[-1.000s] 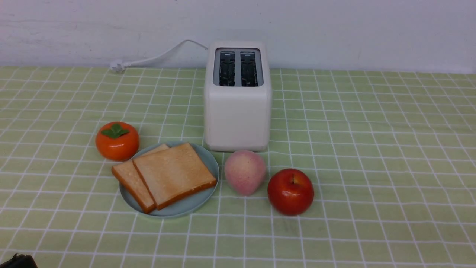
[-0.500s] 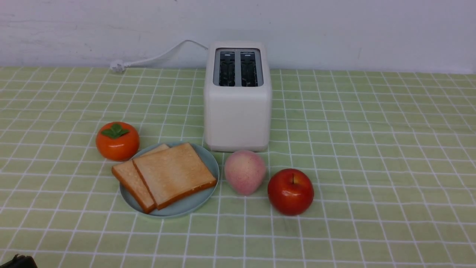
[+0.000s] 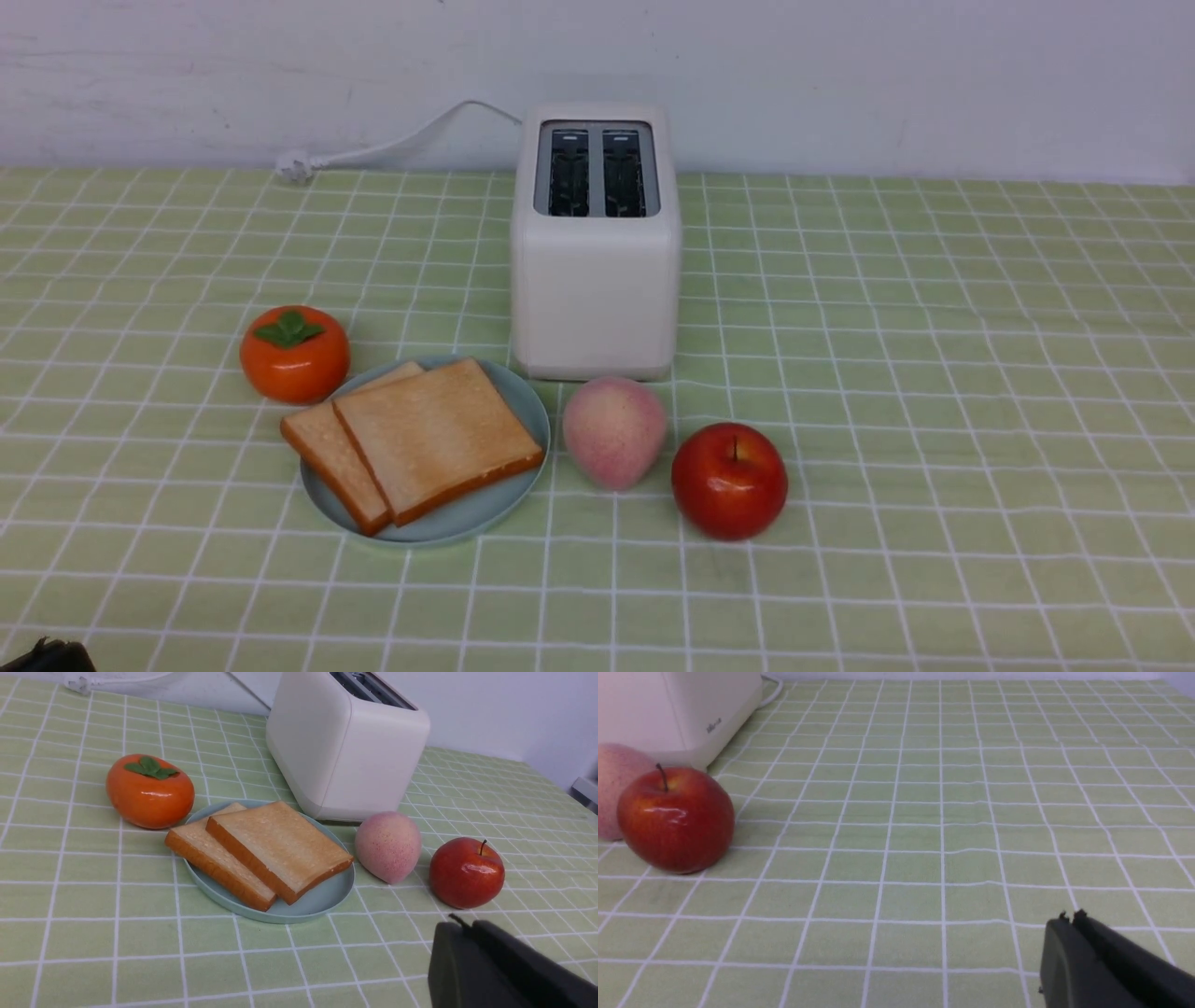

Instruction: Take toasted bread from bread machine on green coffee tablecloth place on plate.

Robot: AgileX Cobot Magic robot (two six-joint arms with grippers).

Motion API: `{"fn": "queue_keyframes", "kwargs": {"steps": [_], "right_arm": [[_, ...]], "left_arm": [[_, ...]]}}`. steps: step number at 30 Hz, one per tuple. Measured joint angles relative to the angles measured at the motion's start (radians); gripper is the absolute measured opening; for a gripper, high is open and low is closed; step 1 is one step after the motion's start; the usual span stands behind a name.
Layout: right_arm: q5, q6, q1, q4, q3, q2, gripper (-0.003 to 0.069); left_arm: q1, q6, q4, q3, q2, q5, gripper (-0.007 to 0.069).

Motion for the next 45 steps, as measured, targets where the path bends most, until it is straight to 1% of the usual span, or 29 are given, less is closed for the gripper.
{"fn": "queue_keyframes", "kwargs": {"steps": [9,16,19,40,42,45], "right_arm": [[0.031,-0.003,-0.003,0.029,0.0,0.0,-0.001],[0.085,-0.075,-0.003,0.053,-0.007,0.0,-0.001],[0.092,-0.083,-0.003,0.064,-0.008,0.0,-0.001],[0.096,-0.085,-0.003,0.073,-0.009,0.0,0.0007],[0.096,-0.085,-0.003,0.073,-0.009,0.0,0.001],[0.096,-0.085,-0.003,0.073,-0.009,0.0,0.0013]], "left_arm": [[0.0,0.0,0.0,0.0,0.0,0.001,0.0023],[0.0,0.0,0.0,0.0,0.0,0.001,0.0027],[0.0,0.0,0.0,0.0,0.0,0.001,0.0029],[0.0,0.0,0.0,0.0,0.0,0.001,0.005],[0.0,0.0,0.005,0.0,0.0,0.001,0.005],[0.0,-0.008,0.052,0.019,0.0,-0.031,0.0046]]}}
